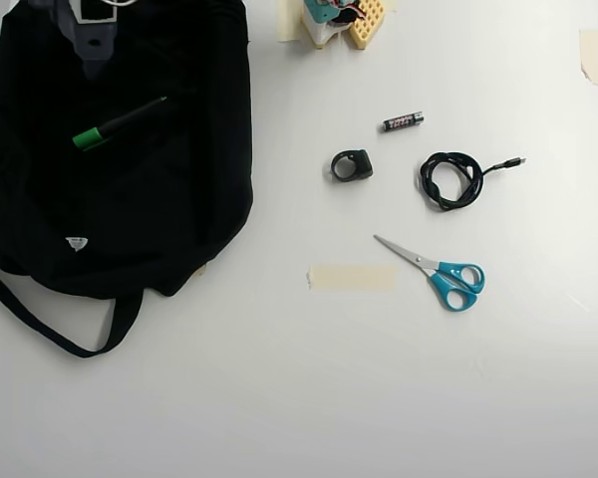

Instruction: Put the green marker into the black bag

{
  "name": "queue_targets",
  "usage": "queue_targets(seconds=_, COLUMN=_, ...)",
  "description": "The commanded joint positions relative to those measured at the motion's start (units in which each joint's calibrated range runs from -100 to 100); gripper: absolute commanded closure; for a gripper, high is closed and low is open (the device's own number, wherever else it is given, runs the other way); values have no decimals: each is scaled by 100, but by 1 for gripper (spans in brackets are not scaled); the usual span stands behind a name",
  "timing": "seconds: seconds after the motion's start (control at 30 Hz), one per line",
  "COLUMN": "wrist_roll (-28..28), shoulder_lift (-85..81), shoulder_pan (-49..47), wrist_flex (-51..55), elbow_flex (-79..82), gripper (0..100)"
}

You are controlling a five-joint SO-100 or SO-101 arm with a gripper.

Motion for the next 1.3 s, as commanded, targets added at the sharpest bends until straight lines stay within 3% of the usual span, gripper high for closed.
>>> queue_targets(seconds=0.0, wrist_roll=21, shoulder_lift=-669, shoulder_pan=-732, wrist_flex=290, elbow_flex=-98, gripper=88)
queue_targets(seconds=0.03, wrist_roll=31, shoulder_lift=-1068, shoulder_pan=-1158, wrist_flex=299, elbow_flex=-98, gripper=99)
queue_targets(seconds=0.17, wrist_roll=-11, shoulder_lift=-2736, shoulder_pan=-3036, wrist_flex=592, elbow_flex=-17, gripper=98)
queue_targets(seconds=0.33, wrist_roll=5, shoulder_lift=-2843, shoulder_pan=-4509, wrist_flex=15, elbow_flex=325, gripper=98)
queue_targets(seconds=0.8, wrist_roll=0, shoulder_lift=-3200, shoulder_pan=-4733, wrist_flex=-2690, elbow_flex=3469, gripper=98)
queue_targets(seconds=1.03, wrist_roll=0, shoulder_lift=-4976, shoulder_pan=-4763, wrist_flex=-3810, elbow_flex=6470, gripper=98)
queue_targets(seconds=1.27, wrist_roll=42, shoulder_lift=-7009, shoulder_pan=-4733, wrist_flex=-3905, elbow_flex=9031, gripper=98)
